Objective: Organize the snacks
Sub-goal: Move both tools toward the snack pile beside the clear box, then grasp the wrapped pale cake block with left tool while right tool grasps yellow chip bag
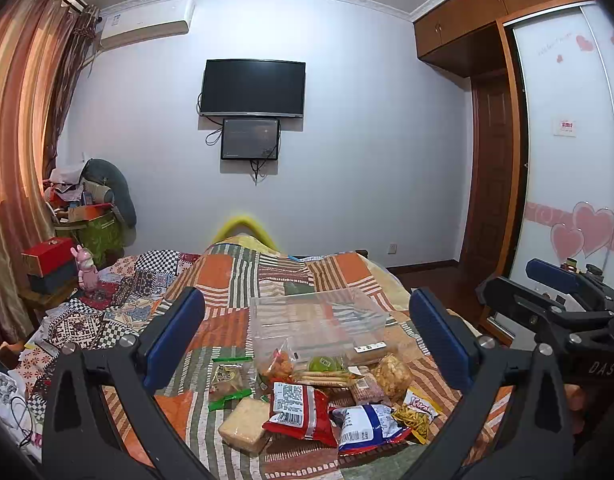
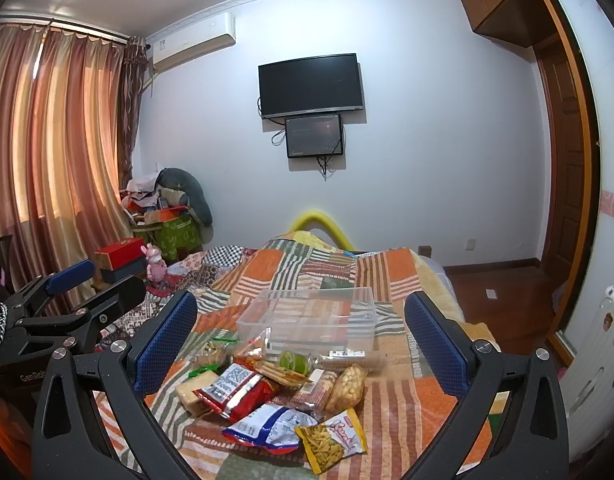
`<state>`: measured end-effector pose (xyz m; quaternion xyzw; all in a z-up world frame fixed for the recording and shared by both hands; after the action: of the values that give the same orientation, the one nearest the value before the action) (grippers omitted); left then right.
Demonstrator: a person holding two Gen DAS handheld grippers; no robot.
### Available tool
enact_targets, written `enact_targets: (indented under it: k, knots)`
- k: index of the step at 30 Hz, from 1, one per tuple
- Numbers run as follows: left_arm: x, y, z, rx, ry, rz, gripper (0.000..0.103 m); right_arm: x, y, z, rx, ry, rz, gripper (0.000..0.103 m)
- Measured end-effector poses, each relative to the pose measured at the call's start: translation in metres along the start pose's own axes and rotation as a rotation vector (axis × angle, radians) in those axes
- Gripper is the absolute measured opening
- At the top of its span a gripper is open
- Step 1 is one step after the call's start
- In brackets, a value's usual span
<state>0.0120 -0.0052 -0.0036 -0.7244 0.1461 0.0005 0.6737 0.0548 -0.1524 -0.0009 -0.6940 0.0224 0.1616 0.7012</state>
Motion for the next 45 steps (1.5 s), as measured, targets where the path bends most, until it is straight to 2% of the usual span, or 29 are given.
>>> enact_targets:
  k: [27, 30, 31, 33, 40, 45]
  knots:
    - [0.001, -0.002, 0.002, 0.005, 0.014, 0.011, 0.103, 0.002, 0.002, 0.001, 0.001, -0.034, 0.005, 0.103]
    - [0.005, 0.001, 0.005, 0.003, 0.016, 0.027, 0.095, 0.007, 0.002, -0.001, 0.009, -0.053, 0.024, 0.101]
    - [0.008, 0.002, 0.005, 0.002, 0.017, 0.037, 0.088, 0.010, 0.003, -0.002, 0.008, -0.057, 0.032, 0.096]
    - [0.012, 0.004, 0.008, -0.002, 0.020, 0.056, 0.083, 0.015, 0.006, -0.005, -0.002, -0.065, 0.056, 0.089]
    - [0.034, 0.014, 0.033, -0.021, 0.001, 0.135, 0.074, 0.042, 0.025, -0.018, -0.062, -0.064, 0.199, 0.069]
    - [0.057, 0.029, 0.066, -0.040, -0.034, 0.243, 0.065, 0.063, 0.050, -0.032, -0.113, -0.026, 0.322, 0.068]
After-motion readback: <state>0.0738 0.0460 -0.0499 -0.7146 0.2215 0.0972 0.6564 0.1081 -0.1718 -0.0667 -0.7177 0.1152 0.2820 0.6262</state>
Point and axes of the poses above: each gripper's, at about its wrist camera, not at the fingertips, and x roughly the way its jaws point, z to its left, y to its underside, the point moved 2 cm from there along x, roughly the way its jaws point, and after that the axes turned 12 degrees about y, right-handed, at the moved point
